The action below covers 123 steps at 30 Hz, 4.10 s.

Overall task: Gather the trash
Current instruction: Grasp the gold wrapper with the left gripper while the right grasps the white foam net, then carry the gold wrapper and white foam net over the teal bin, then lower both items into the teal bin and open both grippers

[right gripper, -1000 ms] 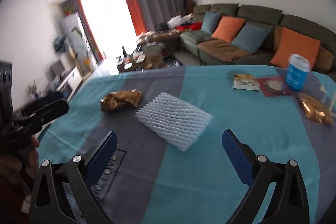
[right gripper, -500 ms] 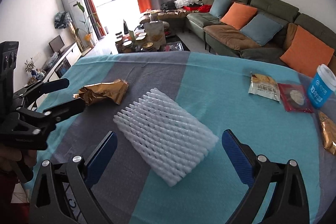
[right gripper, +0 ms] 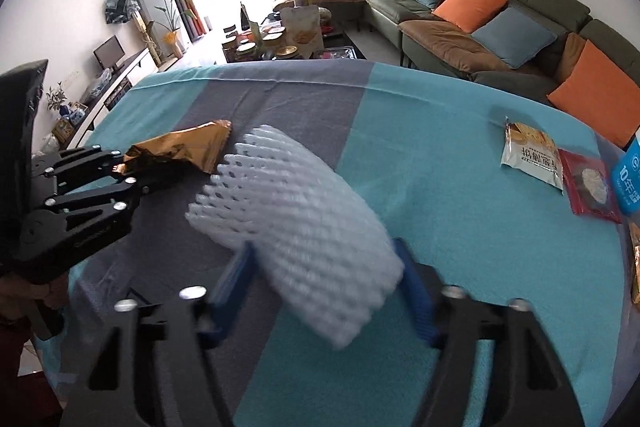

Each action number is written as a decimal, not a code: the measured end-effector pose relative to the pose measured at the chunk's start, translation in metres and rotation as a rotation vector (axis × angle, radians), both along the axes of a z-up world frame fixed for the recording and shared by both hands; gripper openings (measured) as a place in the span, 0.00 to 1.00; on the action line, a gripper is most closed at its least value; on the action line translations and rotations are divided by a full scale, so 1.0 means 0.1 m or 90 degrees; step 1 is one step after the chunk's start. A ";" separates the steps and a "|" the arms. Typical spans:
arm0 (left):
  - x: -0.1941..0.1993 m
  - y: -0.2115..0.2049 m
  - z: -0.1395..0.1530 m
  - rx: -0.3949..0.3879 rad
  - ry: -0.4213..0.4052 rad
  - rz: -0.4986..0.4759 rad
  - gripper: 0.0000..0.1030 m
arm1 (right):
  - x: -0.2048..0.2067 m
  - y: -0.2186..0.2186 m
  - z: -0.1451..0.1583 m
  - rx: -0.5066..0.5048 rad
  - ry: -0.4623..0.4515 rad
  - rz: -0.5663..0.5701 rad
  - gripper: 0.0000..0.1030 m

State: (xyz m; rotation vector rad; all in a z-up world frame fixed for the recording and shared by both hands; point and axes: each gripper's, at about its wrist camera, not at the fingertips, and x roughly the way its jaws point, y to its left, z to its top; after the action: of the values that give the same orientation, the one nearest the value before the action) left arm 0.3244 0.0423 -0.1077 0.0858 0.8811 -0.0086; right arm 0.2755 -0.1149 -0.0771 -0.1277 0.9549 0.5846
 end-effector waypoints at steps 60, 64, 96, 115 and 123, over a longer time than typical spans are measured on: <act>-3.41 3.75 0.00 -0.044 -0.030 0.510 0.13 | -1.47 3.68 0.63 -0.022 -0.041 0.420 0.17; -3.32 3.77 -0.10 -0.059 -0.021 0.509 0.14 | -1.53 3.83 0.55 -0.057 -0.051 0.430 0.17; -3.23 3.90 -0.51 -0.137 0.012 0.526 0.15 | -1.78 4.67 -0.10 -0.238 0.006 0.546 0.26; -3.19 3.74 -0.46 -0.111 0.005 0.531 0.43 | -1.63 4.43 0.19 -0.169 0.001 0.504 0.55; -3.25 3.70 -0.31 -0.095 -0.012 0.533 0.59 | -1.49 4.19 0.43 -0.083 0.022 0.477 0.61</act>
State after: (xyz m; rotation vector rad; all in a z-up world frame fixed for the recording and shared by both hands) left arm -0.0010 0.4122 -0.1386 -0.4263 0.8401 0.7059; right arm 0.1264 0.3037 -0.0338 -0.6092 0.9676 1.2132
